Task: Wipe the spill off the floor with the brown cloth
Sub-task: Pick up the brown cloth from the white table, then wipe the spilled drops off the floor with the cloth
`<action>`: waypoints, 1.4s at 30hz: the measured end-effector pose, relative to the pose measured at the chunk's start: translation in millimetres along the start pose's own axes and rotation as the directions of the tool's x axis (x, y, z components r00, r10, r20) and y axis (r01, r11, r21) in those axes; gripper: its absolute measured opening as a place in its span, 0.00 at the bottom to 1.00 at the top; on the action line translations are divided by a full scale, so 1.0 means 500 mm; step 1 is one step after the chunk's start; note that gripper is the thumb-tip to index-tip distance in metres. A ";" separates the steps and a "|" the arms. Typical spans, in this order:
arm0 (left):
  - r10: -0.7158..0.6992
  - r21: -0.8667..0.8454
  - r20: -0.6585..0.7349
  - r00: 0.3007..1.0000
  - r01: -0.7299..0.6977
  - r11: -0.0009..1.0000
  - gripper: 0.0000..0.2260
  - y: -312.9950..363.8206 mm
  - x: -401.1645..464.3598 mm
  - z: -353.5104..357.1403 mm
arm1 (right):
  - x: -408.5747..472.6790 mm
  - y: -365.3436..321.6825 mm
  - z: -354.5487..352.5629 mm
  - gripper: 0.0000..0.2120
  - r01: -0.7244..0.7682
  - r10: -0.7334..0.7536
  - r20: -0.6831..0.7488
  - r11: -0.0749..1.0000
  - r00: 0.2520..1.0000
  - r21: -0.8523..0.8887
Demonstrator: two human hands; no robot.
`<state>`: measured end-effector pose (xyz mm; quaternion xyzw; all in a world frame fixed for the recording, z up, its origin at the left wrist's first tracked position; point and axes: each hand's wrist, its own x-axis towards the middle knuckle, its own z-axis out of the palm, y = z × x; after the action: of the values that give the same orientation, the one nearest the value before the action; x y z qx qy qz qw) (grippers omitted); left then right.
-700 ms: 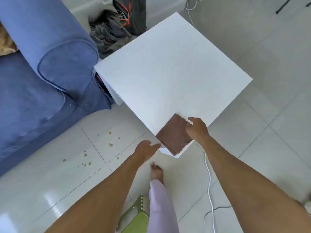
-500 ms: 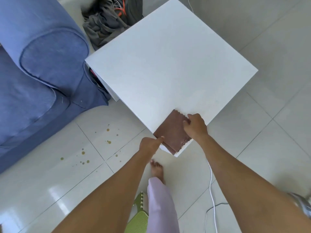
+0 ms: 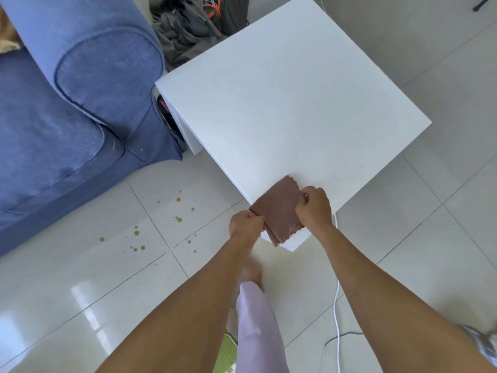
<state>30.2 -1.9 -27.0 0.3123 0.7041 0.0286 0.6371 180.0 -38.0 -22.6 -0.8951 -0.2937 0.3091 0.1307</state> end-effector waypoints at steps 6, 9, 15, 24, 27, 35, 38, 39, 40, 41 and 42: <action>-0.016 -0.089 -0.089 0.996 0.008 0.996 0.10 -0.041 -0.001 -0.137 | -0.051 -0.088 0.082 0.10 0.120 -0.121 0.040 0.993 0.992 0.022; -0.048 -0.157 -0.160 0.986 0.023 0.987 0.11 -0.086 0.008 -0.232 | -0.081 -0.151 0.164 0.09 0.195 -0.197 0.095 0.980 0.976 0.022; -0.132 -0.330 -0.246 0.960 0.045 0.943 0.11 -0.219 0.025 -0.419 | -0.173 -0.248 0.360 0.08 0.323 -0.317 0.197 0.946 0.928 0.006; -0.246 -0.401 -0.349 0.904 0.093 0.911 0.10 -0.494 0.182 -0.587 | -0.258 -0.230 0.714 0.06 0.389 -0.347 0.387 0.921 0.854 -0.031; -0.244 -0.372 -0.374 0.895 0.096 0.923 0.10 -0.575 0.285 -0.592 | -0.241 -0.185 0.820 0.06 0.360 -0.321 0.389 0.933 0.864 -0.030; -0.167 -0.180 -0.413 0.895 0.100 0.979 0.09 -0.713 0.552 -0.564 | -0.139 -0.048 1.056 0.11 0.249 -0.236 0.368 0.968 0.899 0.013; -0.083 -0.015 -0.439 0.895 0.085 0.996 0.05 -0.742 0.632 -0.561 | -0.103 -0.017 1.124 0.11 0.230 -0.230 0.359 0.972 0.905 0.043; -0.035 0.080 -0.449 0.893 0.080 0.994 0.04 -0.751 0.655 -0.564 | -0.091 -0.007 1.147 0.10 0.240 -0.241 0.359 0.970 0.902 0.047; 0.023 0.191 -0.463 0.886 0.074 0.979 0.05 -0.759 0.672 -0.571 | -0.084 0.002 1.163 0.10 0.259 -0.256 0.346 0.965 0.903 0.037; 0.093 0.292 -0.488 0.868 0.062 0.954 0.07 -0.768 0.693 -0.579 | -0.079 0.013 1.180 0.09 0.306 -0.294 0.312 0.952 0.903 0.012; 0.169 0.366 -0.522 0.836 0.041 0.930 0.09 -0.778 0.711 -0.588 | -0.074 0.028 1.194 0.11 0.395 -0.374 0.252 0.918 0.892 -0.035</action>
<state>-393.4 -39.6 -455.3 0.4270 0.8377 0.0076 0.3404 -213.4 -40.4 -473.6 -0.7798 -0.4914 0.3705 0.1145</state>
